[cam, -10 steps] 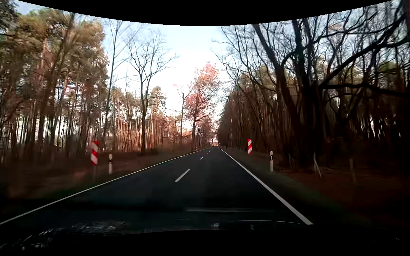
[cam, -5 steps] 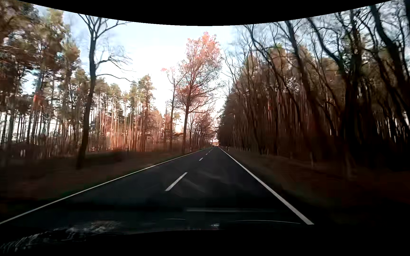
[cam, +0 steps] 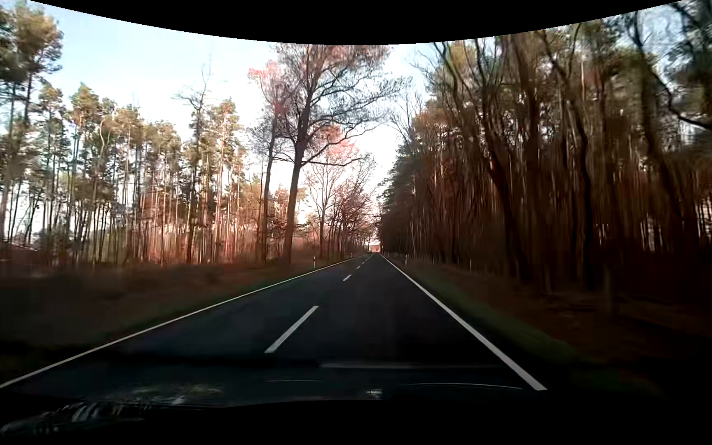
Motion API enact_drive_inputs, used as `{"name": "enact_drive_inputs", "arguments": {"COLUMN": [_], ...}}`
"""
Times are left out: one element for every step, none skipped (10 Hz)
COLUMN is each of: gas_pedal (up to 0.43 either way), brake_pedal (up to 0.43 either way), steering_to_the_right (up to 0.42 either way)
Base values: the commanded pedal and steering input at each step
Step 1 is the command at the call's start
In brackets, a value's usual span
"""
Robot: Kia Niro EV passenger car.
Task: Follow the waypoints while adhering to traffic rules and regulations
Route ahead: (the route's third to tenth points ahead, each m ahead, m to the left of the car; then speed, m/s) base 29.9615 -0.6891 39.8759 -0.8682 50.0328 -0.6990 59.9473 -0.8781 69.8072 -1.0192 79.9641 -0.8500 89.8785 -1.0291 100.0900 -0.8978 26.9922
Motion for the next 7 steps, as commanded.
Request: {"name": "enact_drive_inputs", "arguments": {"gas_pedal": [0.197,0.197,0.197,0.197,0.189,0.189,0.189], "brake_pedal": [0.0,0.0,0.0,0.0,0.0,0.0,0.0], "steering_to_the_right": [-0.001,-0.001,-0.001,-0.001,-0.001,-0.001,-0.001]}}
